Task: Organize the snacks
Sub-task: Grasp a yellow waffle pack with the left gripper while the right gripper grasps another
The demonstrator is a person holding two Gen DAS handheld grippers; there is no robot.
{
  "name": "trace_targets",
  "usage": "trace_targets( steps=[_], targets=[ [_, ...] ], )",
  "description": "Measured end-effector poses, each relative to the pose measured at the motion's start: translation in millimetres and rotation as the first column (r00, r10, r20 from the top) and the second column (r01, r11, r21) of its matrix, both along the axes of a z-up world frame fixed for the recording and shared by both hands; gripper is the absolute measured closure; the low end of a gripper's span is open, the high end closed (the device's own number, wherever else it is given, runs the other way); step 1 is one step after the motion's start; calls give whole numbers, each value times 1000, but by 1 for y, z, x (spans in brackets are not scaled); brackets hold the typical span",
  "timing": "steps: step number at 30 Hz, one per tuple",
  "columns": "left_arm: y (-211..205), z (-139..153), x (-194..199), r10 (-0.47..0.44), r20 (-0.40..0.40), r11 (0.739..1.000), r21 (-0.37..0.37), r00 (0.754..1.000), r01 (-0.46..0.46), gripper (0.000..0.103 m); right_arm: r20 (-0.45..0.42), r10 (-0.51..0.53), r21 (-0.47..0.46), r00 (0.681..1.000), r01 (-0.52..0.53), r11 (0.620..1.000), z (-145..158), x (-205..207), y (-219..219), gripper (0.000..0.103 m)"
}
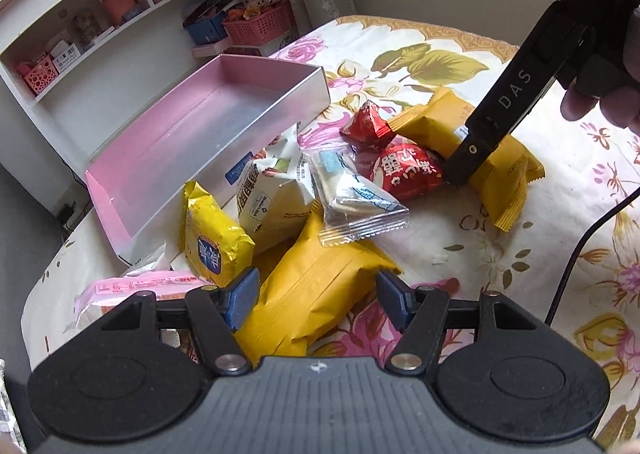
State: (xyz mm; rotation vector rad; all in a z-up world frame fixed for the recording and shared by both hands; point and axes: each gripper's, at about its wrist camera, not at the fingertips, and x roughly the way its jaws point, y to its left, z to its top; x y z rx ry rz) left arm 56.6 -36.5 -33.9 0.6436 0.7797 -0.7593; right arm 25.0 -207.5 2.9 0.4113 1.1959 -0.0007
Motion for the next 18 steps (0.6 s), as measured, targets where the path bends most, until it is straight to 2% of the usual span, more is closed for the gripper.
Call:
trace_targets(
  steps=[7,10,13,16,18],
  targets=[
    [1,0,-13,-30,-82,999,10,996,31,37,5,-3,-9,1000,3,1000,1,-3,-1,40],
    [1,-5,-9,16,-81,1000,23,997,-14,36,10,-11,-8,1000,11,1000,1,-4,-3,43],
    [0,-13,0,76,-97,997,29,992,-73,40,16,-20,-7,1000,20,1000,1,-4,-5,45],
    [1,-14,6,119,-122,993,-4,985,-120,45,23,-24,-10,999,24,1000,0,-5,-6,48],
    [1,-13,7,134,-134,990,-18,982,-137,50,30,-21,-14,999,21,1000,1,-5,-6,57]
  ],
)
